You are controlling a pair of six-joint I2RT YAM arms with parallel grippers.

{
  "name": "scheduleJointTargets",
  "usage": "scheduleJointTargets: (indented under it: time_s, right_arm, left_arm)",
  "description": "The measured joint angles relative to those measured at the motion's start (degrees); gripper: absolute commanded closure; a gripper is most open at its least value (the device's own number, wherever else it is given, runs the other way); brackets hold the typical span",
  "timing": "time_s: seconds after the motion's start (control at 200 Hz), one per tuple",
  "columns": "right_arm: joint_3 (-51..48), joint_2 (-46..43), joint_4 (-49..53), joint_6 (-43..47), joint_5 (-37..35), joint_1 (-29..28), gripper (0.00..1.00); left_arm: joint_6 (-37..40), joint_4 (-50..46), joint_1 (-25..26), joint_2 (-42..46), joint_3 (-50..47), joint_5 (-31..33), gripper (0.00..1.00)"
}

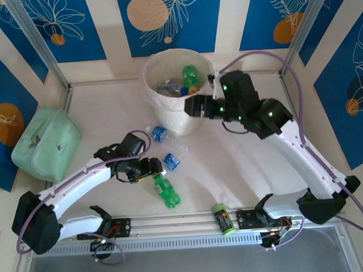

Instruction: Put the plastic bottles in the bin

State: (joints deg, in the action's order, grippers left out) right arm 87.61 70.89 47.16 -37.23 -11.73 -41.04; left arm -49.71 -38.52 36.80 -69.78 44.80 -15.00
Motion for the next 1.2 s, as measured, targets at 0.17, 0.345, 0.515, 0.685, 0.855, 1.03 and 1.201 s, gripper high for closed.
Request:
scheduleJointTargets:
  time_s: [0.17, 0.345, 0.515, 0.685, 0.855, 1.03, 1.201]
  right_arm:
    - [-10.2, -4.2, 0.4, -3.9, -1.6, -1.2, 0.2]
    - [-17.9, -7.4, 0.5, -7.9, -1.9, -2.6, 0.2]
    - [-20.1, -9.2, 0.6, -10.0, -2.2, -3.2, 0.19]
    - [-20.1, -10.2, 0.6, -10.8, -3.2, -3.2, 0.19]
    - [-20.4, -10.4, 0.6, -10.9, -3.3, -3.0, 0.19]
    - [-20.6, -10.6, 0.8, -10.8, -3.3, -2.1, 0.2]
    - [-20.7, -11.6, 0.9, -10.8, -3.3, -0.7, 0.2]
  left_arm:
    - [-0.2, 0.6, 2.2, -4.5, 0.3, -0.3, 0.16]
    - [-0.5, 0.6, 4.3, -7.1, 1.6, -0.7, 0.17]
    - [-1.1, 0.5, 6.7, -11.6, 2.4, -1.5, 0.16]
    - [-1.3, 0.5, 7.7, -14.6, 3.3, -1.7, 0.16]
    - [-1.9, 1.3, 8.0, -18.1, 3.9, -2.6, 0.24]
    - [-2.6, 1.6, 8.0, -19.5, 4.0, -2.9, 0.29]
    - [-2.8, 1.5, 8.0, -19.1, 4.6, -2.8, 0.34]
